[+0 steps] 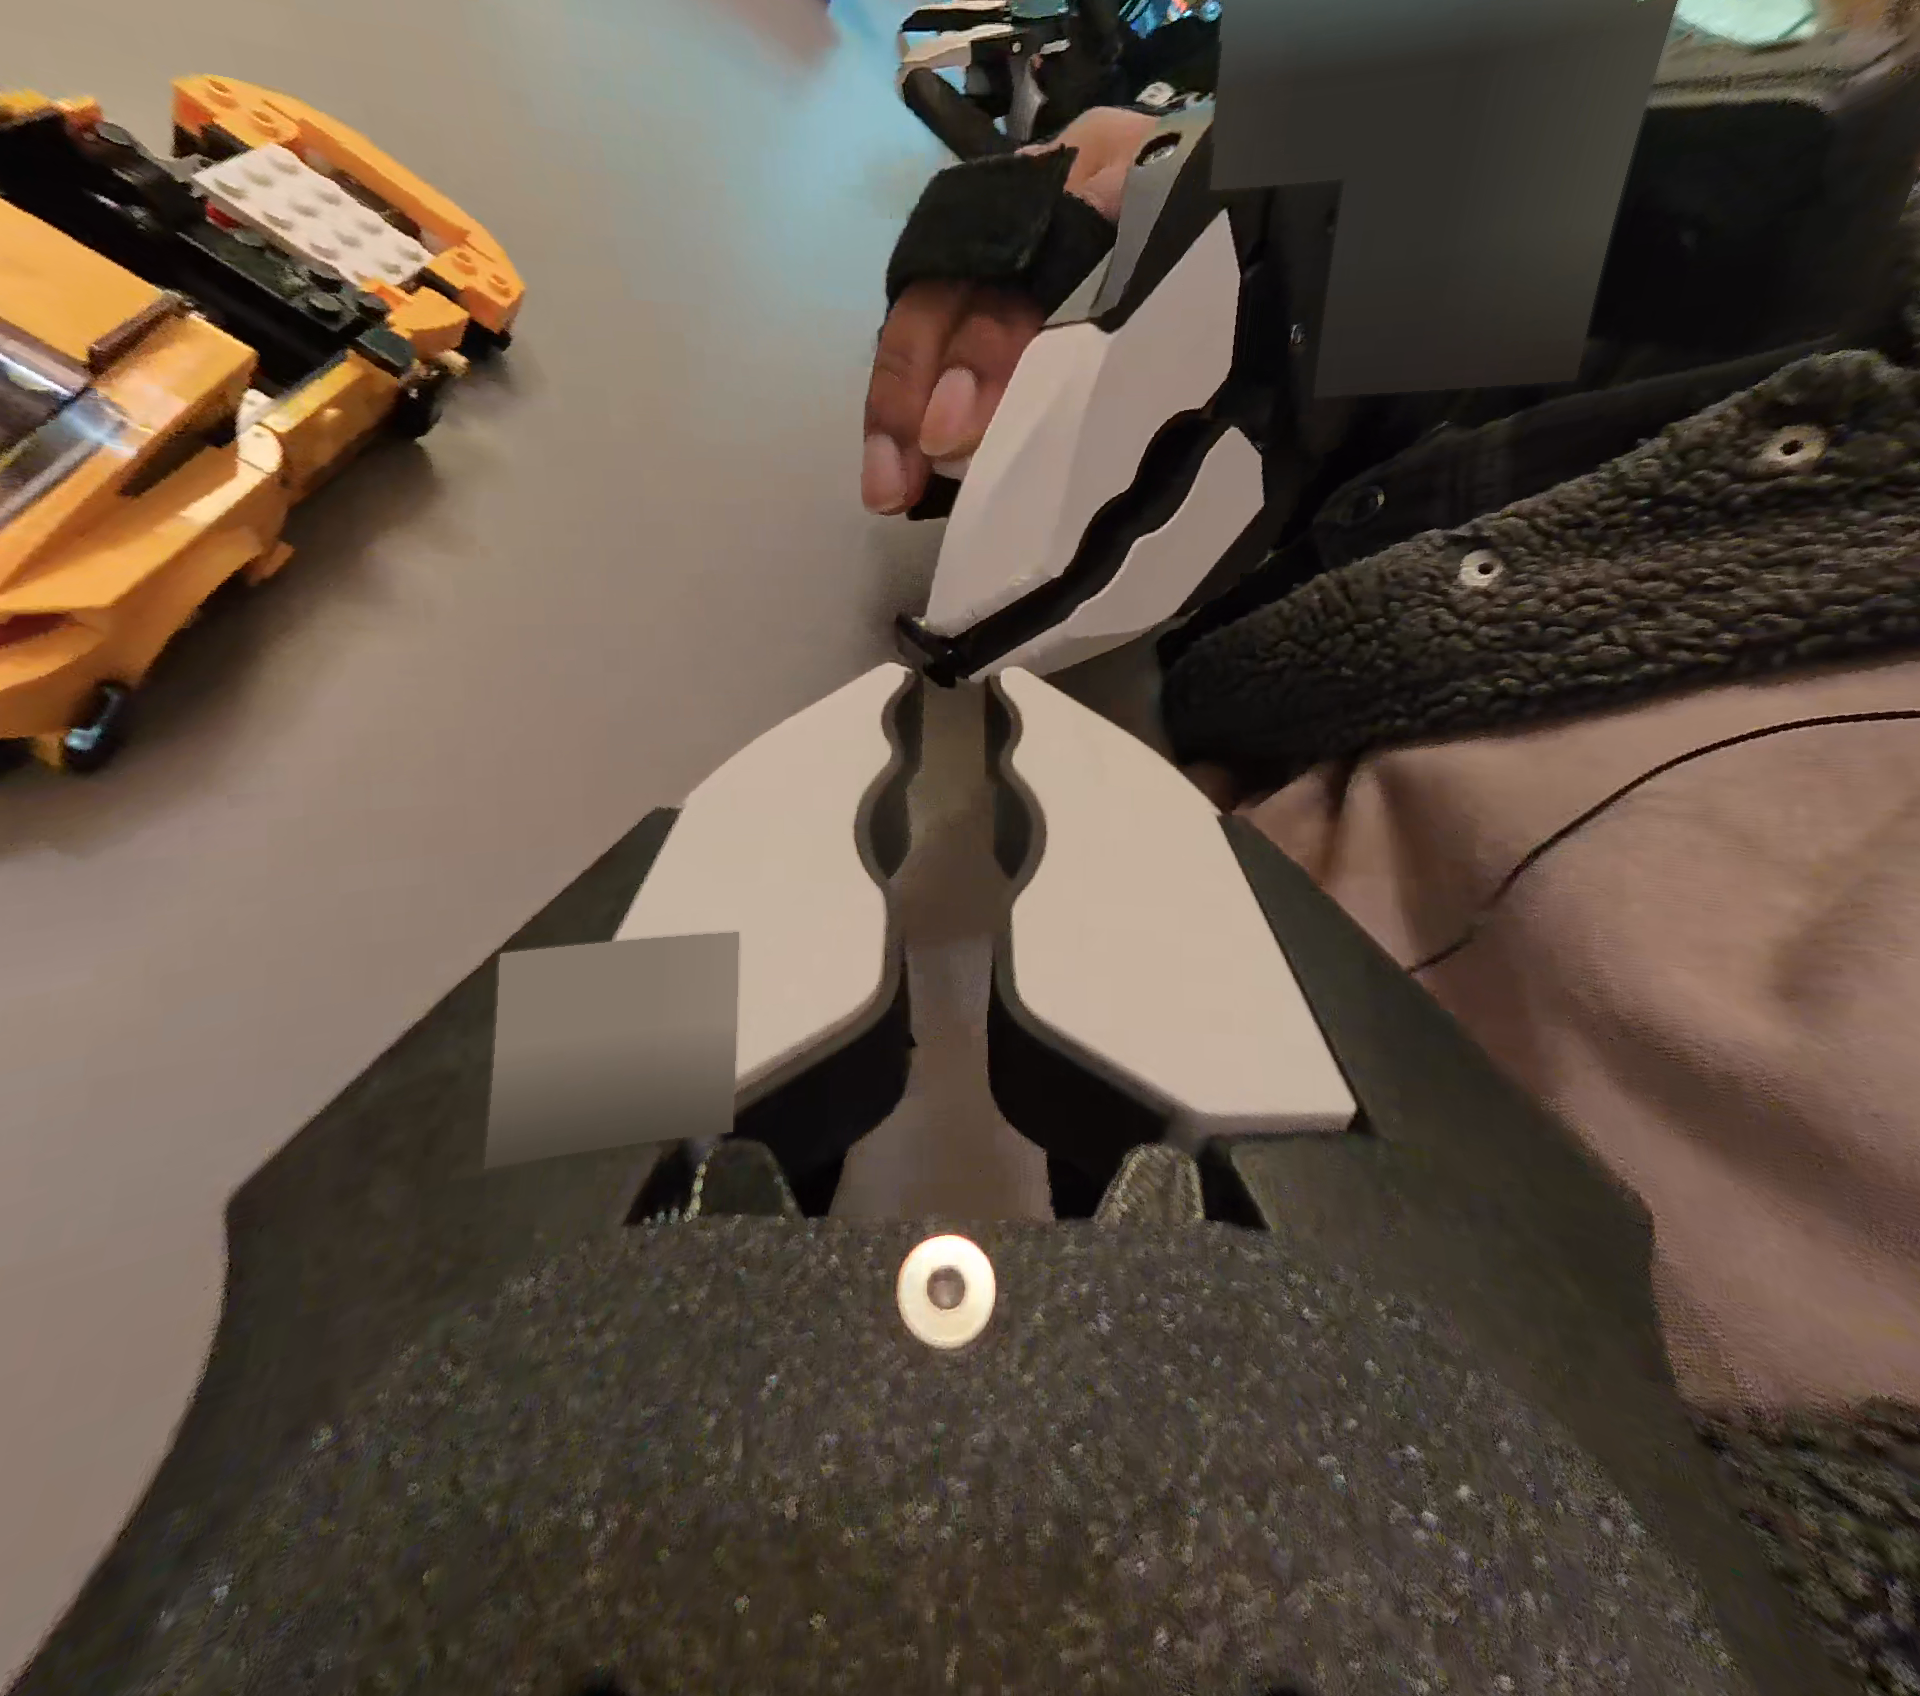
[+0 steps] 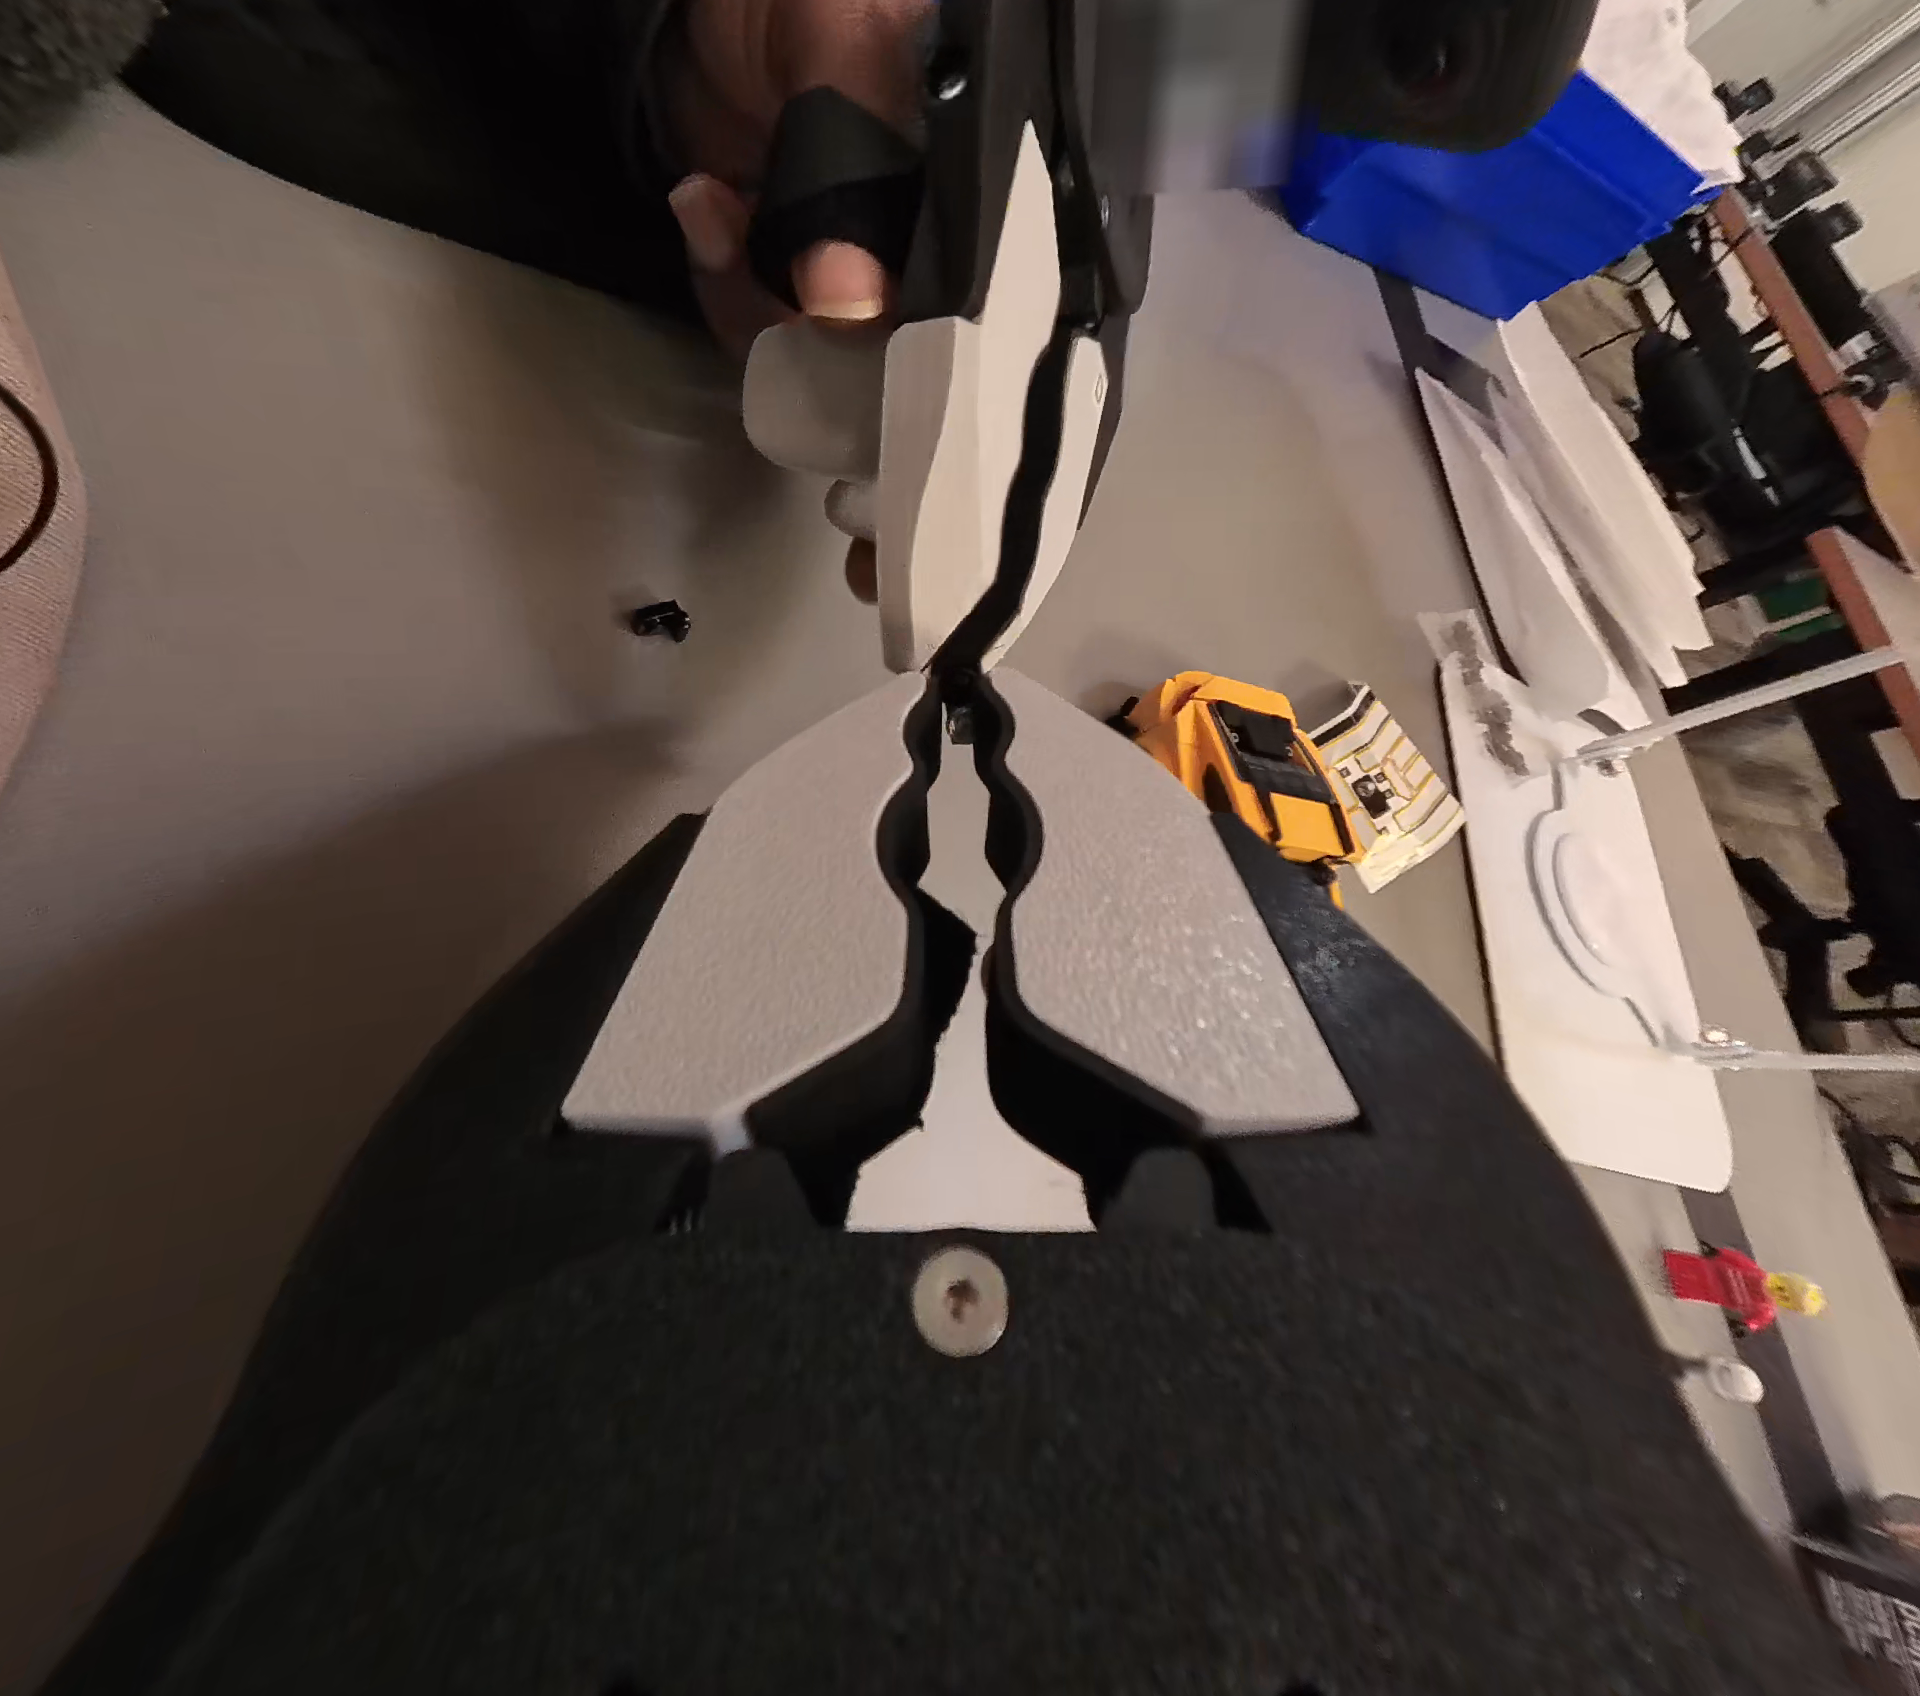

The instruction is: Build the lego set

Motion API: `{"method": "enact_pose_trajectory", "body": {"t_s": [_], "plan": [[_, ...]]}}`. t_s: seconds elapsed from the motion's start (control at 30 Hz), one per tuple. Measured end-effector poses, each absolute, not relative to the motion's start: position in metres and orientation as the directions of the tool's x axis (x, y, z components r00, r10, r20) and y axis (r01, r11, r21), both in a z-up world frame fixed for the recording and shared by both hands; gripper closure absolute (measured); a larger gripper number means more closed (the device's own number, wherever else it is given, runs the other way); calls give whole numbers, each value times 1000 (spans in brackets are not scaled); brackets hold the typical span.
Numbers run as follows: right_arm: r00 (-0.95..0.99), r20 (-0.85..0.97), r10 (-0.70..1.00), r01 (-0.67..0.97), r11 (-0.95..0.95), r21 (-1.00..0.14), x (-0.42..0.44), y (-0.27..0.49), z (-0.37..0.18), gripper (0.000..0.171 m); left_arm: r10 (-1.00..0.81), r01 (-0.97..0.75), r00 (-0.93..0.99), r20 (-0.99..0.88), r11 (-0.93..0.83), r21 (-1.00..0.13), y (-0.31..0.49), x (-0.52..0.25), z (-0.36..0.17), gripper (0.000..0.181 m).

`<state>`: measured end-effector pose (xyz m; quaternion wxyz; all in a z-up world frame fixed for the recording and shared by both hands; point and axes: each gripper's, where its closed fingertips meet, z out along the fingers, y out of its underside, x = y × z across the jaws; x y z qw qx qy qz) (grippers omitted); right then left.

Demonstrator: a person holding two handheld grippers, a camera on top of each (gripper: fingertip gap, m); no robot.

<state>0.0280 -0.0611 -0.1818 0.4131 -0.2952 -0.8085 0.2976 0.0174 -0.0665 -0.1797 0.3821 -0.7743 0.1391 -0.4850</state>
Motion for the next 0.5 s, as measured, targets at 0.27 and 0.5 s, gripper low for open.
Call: {"method": "enact_pose_trajectory", "body": {"t_s": [0.27, 0.5], "plan": [[-458, 577, 676, 179, 706, -685, 27, -61, -177, 166, -588, 218, 425, 689, -672, -708, -67, 18, -173, 171], [-448, 652, 612, 139, 768, -625, 26, -63, -175, 166, -596, 224, 409, 692, -669, -709, -69, 20, -171, 172]]}}
